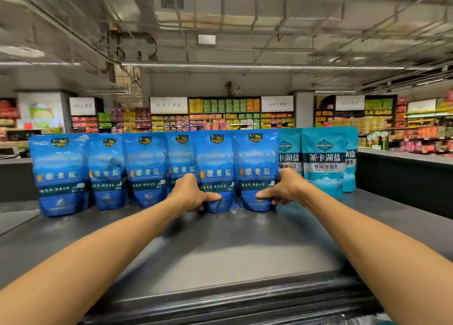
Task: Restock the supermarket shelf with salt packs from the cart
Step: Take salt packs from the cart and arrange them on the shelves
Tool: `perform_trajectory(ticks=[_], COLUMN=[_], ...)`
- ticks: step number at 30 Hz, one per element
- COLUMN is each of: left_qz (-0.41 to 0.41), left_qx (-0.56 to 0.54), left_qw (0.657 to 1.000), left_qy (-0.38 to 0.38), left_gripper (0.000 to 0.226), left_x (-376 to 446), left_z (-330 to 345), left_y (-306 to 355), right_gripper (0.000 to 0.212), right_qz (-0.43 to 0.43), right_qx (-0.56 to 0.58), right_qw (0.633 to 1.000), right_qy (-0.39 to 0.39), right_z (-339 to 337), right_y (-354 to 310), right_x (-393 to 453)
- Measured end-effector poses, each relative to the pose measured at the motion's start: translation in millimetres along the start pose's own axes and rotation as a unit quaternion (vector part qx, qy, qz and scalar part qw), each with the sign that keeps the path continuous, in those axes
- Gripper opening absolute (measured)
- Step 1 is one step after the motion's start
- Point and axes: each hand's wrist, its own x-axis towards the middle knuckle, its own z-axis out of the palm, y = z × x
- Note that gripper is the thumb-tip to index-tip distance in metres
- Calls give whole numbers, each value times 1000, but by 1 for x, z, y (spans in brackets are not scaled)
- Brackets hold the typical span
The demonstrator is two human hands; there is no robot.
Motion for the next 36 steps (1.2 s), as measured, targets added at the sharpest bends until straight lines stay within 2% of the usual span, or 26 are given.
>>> perform_trajectory(ticks=[3,7,12,14,18,23,28,30,32,34,36], left_qz=[-32,-77,-108,-108,-79,-38,-6,18,55,83,96], left_qx=[-53,-52,-37,7,145,251,311,344,350,306,243], left_qw=[997,994,993,994,985,966,950,937,929,939,954], left_qy=[-44,-64,-15,1,40,46,25,53,103,133,146], left_gripper=[45,49,49,47,48,58,61,54,43,34,39], left_x=[8,21,37,40,41,38,25,16,4,-10,-26], left_z=[4,4,10,12,12,14,16,12,6,-2,-11], left_y=[8,15,14,14,15,13,19,20,23,29,38], right_gripper=[33,39,50,53,62,71,55,51,53,51,42], right_qz=[21,12,13,16,24,26,8,15,0,-25,-41], right_qx=[7,-24,-53,-58,-61,-62,-95,-127,-154,-169,-144], right_qw=[999,998,995,994,991,987,987,983,977,972,977], right_qy=[26,64,79,86,118,148,129,128,150,160,150], right_z=[7,20,31,34,39,39,36,31,20,6,-6], right_y=[-4,-3,4,4,2,5,1,-5,-10,-13,-15], right_x=[14,31,47,53,58,56,49,40,23,2,-22])
